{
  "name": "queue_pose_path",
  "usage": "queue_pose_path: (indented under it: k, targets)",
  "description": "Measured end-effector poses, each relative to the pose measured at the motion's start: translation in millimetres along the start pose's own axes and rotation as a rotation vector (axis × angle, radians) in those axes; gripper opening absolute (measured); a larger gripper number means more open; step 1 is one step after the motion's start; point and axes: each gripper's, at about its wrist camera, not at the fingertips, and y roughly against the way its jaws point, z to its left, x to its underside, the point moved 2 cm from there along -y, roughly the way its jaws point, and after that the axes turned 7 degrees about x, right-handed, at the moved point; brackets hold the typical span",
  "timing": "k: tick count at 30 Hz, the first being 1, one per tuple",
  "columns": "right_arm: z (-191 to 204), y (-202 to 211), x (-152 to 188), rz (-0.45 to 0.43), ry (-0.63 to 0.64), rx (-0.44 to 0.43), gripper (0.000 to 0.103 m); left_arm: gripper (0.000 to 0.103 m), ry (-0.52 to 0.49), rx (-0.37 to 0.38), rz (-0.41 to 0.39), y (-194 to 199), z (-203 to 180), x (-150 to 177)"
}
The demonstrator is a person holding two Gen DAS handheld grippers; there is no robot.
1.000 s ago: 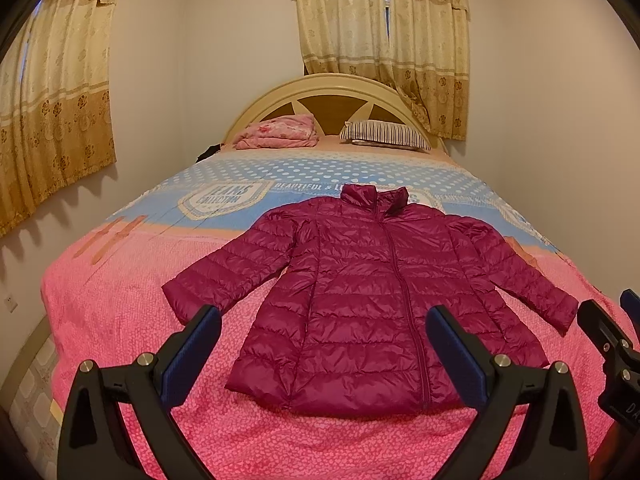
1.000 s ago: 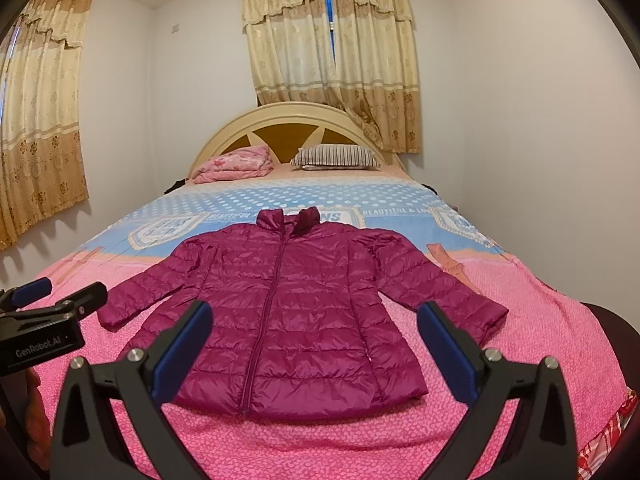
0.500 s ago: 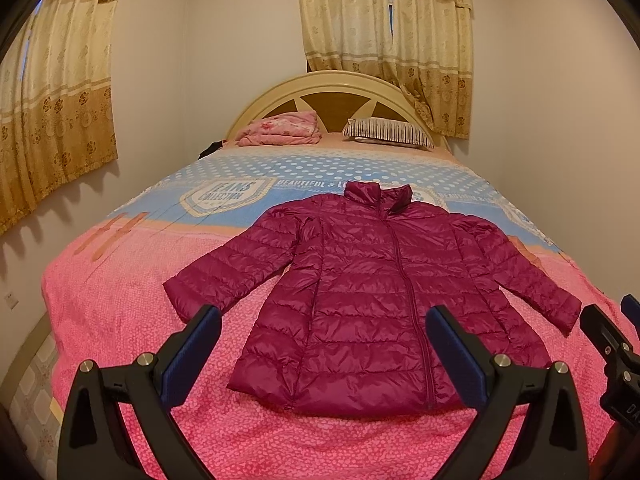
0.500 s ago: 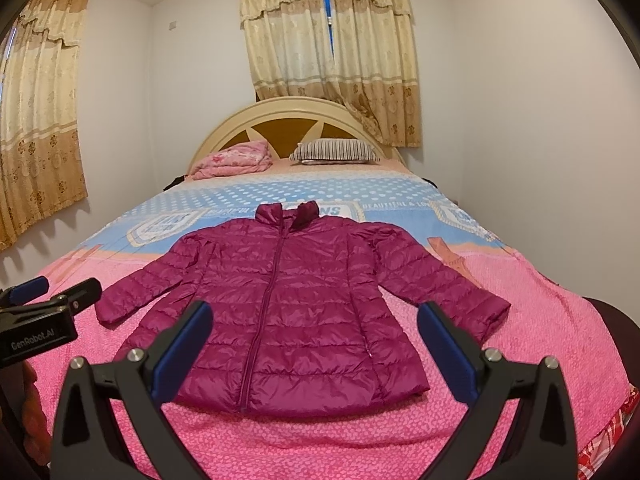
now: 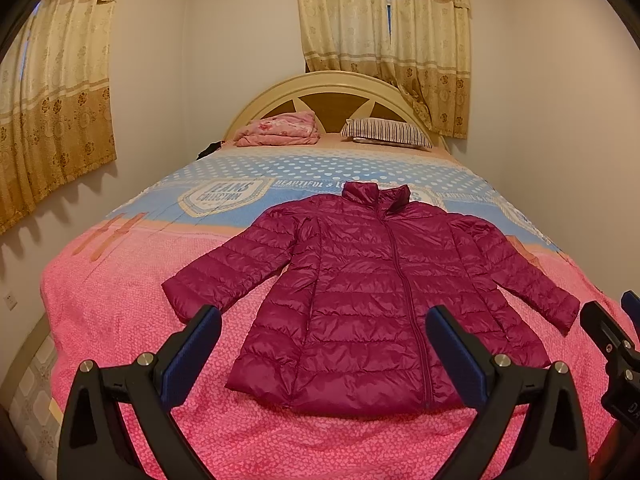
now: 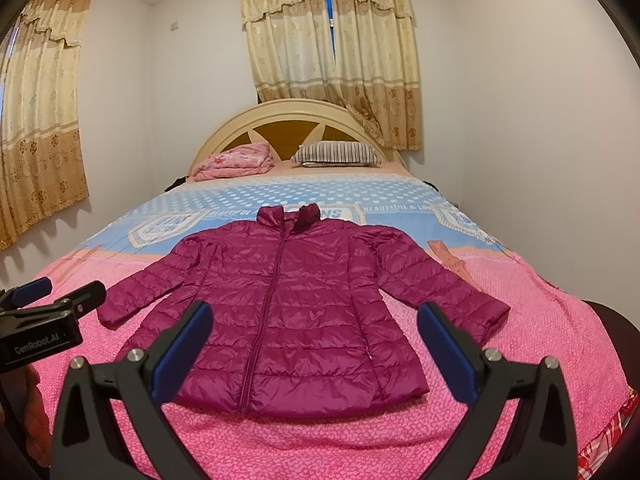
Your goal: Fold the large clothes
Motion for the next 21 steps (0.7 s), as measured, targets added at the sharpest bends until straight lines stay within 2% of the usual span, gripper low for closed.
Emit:
queue_pose_path:
  k: [11, 13, 18, 21]
  targets:
    - [2.7, -3.2, 1.5, 0.008, -0.001, -0.004, 0.103, 0.102, -0.006, 0.023, 0.006, -4.6, -1.8, -4.1]
    - [-2.3, -9.8, 1.4, 0.013, -0.018, -0.006, 0.103, 0.102, -0.028, 0.033, -0.022, -10.5, -1.6, -8.4]
    - [-41.7, -59.3, 2.8, 0.074, -0.059, 0.101, 0.103, 0.102, -0.103, 0.028, 0.013, -55.1, 4.0, -17.9]
    - [-75.8, -90.2, 8.3, 0.142, -0.125, 0.164, 0.103, 0.102, -0.094, 0.032, 0.037, -84.5, 13.7, -24.8]
